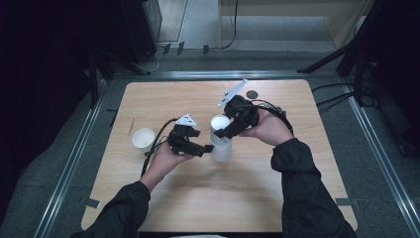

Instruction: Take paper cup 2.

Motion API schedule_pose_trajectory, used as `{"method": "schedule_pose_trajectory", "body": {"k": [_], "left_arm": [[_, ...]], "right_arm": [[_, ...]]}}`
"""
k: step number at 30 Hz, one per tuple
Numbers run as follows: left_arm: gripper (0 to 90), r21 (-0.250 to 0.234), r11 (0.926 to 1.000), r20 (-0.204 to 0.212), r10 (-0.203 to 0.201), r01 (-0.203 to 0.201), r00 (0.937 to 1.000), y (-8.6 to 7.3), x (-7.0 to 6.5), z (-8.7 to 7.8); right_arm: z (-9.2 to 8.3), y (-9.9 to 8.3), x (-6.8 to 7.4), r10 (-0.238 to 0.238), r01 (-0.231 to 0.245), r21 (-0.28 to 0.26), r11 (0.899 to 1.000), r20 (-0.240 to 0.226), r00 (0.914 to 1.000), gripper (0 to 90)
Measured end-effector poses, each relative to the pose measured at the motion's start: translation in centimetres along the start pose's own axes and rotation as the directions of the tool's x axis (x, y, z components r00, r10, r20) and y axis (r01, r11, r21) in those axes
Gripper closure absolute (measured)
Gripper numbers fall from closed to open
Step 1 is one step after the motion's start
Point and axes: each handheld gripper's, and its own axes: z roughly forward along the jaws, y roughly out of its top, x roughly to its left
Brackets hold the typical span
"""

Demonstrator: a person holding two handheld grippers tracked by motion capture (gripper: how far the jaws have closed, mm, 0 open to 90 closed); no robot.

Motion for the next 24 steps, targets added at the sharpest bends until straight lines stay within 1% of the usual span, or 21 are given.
{"method": "schedule_pose_trajectory", "body": {"k": [5,11,14,17,21,24], "left_arm": [[14.1,-0.002,1.0,0.001,0.002,-0.002,1.0,0.11,-0.06,0.16],[14.1,0.004,1.0,-0.002,0.007,-0.007,1.0,0.11,-0.07,0.22],[14.2,0.003,1.0,-0.004,0.008,-0.007,1.0,0.11,-0.05,0.22],[14.1,0.003,1.0,-0.004,0.007,-0.007,1.0,0.12,-0.04,0.24],[14.2,0.006,0.9999,-0.008,0.01,-0.01,0.9999,0.14,-0.06,0.24],[14.2,0.008,0.9999,-0.009,0.012,-0.012,0.9999,0.17,-0.11,0.26]], "right_arm": [[-0.13,-0.09,0.07,0.007,-0.007,0.006,1.0,0.011,0.9999,34.4],[-0.22,-0.09,0.1,0.01,-0.01,0.01,1.0,0.015,0.9998,34.4],[-0.26,-0.09,0.07,0.004,-0.004,0.003,1.0,0.017,0.9998,34.5],[-0.52,-0.05,0.01,0.012,-0.012,-0.011,1.0,0.011,0.9999,34.8],[-0.51,-0.03,0.08,0.001,-0.001,-0.008,1.0,0.015,0.9999,34.3],[-0.41,0.03,0.21,-0.013,0.013,-0.012,1.0,0.026,0.9996,33.6]]}}
